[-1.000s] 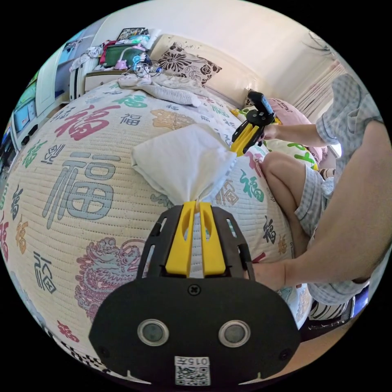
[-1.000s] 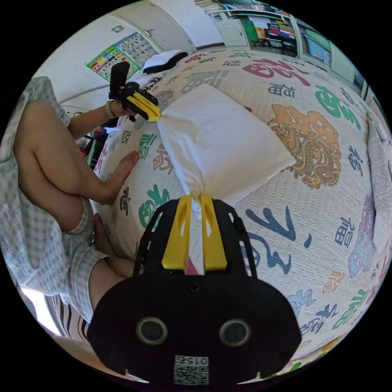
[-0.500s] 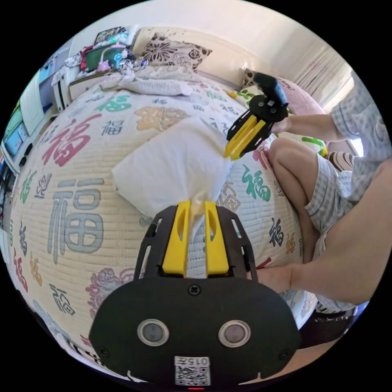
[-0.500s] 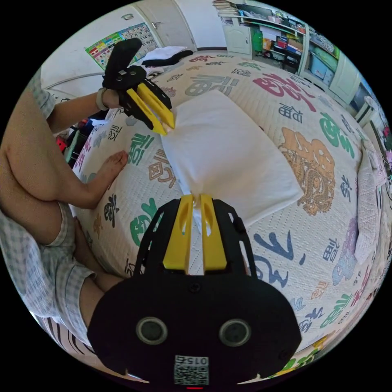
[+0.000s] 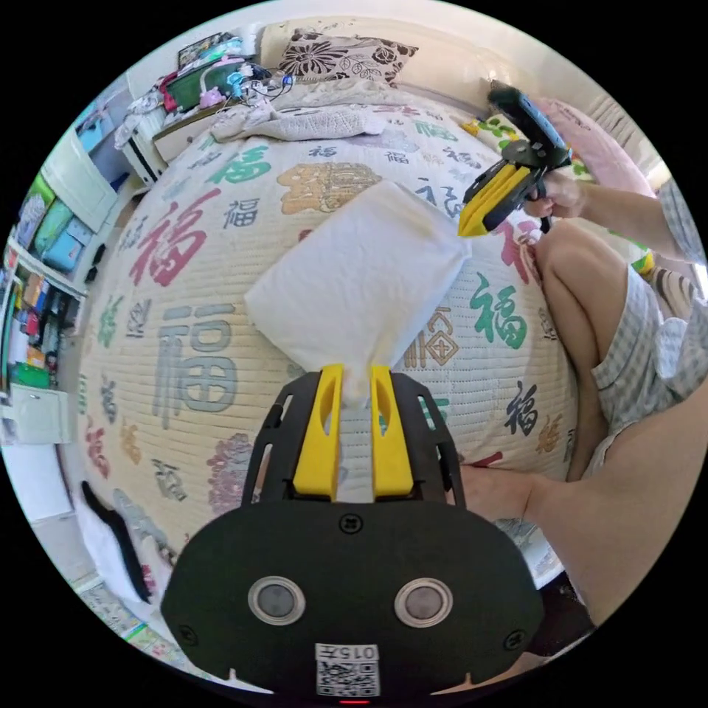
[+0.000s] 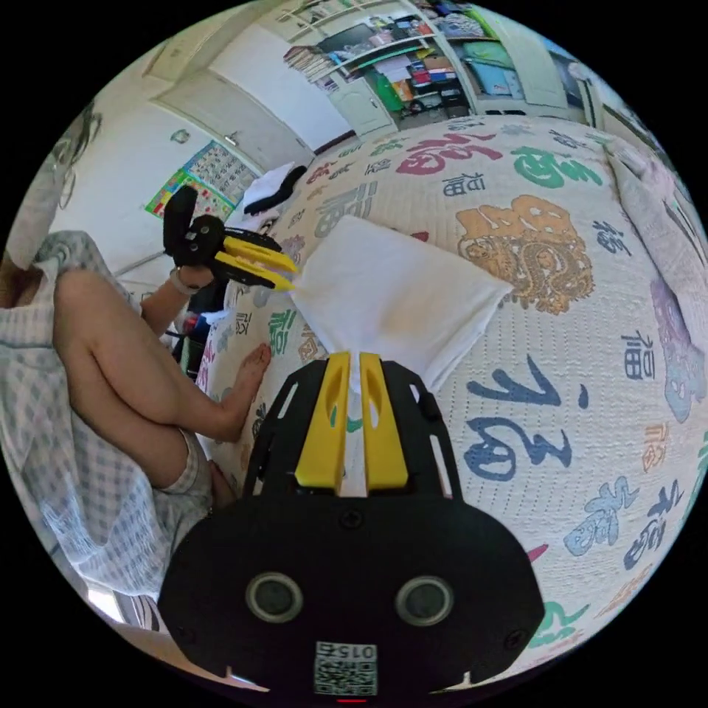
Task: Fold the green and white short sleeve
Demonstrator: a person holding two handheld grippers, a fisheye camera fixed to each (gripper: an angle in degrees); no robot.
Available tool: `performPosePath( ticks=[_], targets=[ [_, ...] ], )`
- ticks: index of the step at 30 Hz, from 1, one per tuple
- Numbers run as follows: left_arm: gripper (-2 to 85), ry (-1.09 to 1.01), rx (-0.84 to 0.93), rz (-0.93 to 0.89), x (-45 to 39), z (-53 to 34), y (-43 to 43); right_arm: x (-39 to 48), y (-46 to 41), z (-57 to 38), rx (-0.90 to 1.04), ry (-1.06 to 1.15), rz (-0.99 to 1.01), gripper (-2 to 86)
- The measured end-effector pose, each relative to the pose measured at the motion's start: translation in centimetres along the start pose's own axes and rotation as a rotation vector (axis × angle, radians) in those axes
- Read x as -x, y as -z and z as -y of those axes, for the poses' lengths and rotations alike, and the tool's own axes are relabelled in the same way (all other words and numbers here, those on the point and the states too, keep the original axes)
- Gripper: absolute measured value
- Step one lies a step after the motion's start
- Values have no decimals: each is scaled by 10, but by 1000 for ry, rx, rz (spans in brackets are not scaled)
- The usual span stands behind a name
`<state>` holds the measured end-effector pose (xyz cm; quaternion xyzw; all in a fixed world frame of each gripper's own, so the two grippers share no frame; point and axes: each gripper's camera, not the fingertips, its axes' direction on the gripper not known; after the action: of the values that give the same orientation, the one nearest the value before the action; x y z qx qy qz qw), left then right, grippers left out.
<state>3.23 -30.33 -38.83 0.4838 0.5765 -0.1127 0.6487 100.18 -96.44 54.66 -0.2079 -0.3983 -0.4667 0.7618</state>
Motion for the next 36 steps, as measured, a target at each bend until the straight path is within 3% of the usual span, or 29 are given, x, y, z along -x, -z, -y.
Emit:
performPosePath(
  ticks=[4,6,14,17,19,22,25,29,36],
  targets=[
    [78,-165,35,435,-50,31,42,-51,11,-3,-158,-220,98,61],
    [83,-228,32,562,-65,39,50,-66,8,-1,-165,-285,95,70],
    [100,-196,-28,597,-58,40,92,-97,-9,16,-155,-390,22,112],
    [118,45,-103,363,-4,24,111,-111,-18,20,-156,-403,33,119],
    [123,346,-214,-128,69,-8,110,-120,-30,27,-126,-387,64,128],
    [130,602,-387,-512,129,-55,90,-132,-52,37,-60,-353,107,133],
    [131,681,-407,-667,154,-69,75,-146,-67,46,-41,-334,132,129],
    [126,652,-427,-744,170,-58,89,-170,-78,49,-86,-353,260,125],
    [69,603,-359,-837,199,-17,107,-193,-116,69,-71,-337,385,32]
  ],
)
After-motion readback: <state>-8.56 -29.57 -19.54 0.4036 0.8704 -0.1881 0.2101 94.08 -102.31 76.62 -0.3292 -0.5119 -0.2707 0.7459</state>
